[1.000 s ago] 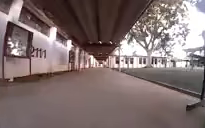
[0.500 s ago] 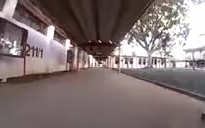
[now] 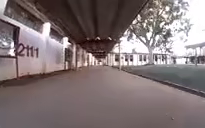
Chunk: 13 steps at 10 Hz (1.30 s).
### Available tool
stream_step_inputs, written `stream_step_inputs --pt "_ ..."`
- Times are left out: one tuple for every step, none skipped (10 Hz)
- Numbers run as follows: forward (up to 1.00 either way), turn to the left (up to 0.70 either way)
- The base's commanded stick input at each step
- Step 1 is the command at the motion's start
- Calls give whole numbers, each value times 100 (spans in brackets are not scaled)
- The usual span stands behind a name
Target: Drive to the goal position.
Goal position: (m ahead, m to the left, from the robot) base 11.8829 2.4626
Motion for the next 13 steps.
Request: stream_step_inputs --pt "70 0" --pt "70 0" --pt "70 0" --pt "70 0" --pt "70 0" --pt "70 0" --pt "70 0" --pt "70 0" --pt "70 0" --pt "70 0" --pt "70 0" --pt "70 0" --pt "70 0"
